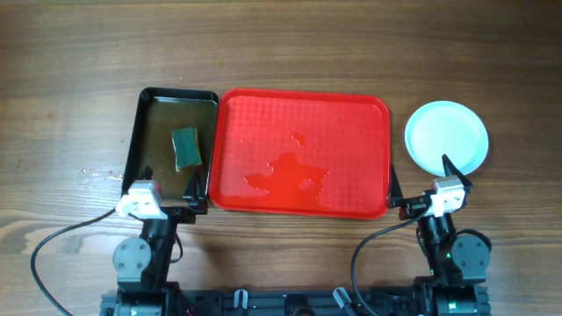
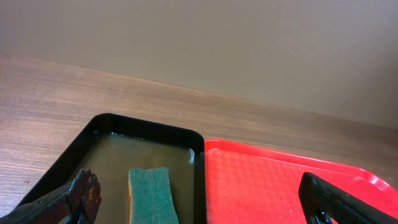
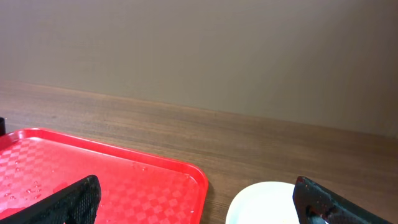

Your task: Clean dirty plates on tray and stack at the side

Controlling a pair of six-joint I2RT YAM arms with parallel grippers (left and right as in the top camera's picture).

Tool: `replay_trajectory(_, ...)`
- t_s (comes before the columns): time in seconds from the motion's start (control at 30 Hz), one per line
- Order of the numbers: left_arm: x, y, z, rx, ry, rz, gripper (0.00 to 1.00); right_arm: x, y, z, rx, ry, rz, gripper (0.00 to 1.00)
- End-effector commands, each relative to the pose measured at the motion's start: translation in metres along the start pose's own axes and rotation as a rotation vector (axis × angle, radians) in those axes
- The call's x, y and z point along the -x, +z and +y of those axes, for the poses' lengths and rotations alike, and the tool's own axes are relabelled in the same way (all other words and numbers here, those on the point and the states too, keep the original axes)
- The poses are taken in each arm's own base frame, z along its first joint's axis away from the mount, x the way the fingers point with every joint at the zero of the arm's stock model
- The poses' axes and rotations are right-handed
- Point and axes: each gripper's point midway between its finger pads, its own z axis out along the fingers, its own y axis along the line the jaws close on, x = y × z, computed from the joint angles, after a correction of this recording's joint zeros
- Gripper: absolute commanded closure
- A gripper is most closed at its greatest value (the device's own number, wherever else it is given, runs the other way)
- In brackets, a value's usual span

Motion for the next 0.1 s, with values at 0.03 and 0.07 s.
replay_trajectory(0.03,-0.0016,0.0000,0.0023,0.009,0.022,0.000,0.00,0.0022,-0.0003,0.0043,0.022,0.003,-0.011,0.00)
replay_trajectory(0.07,-0.0016,0.0000,0.0023,0.009,0.022,0.000,0.00,0.0021,-0.0003,0.0043,0.022,0.003,-0.011,0.00)
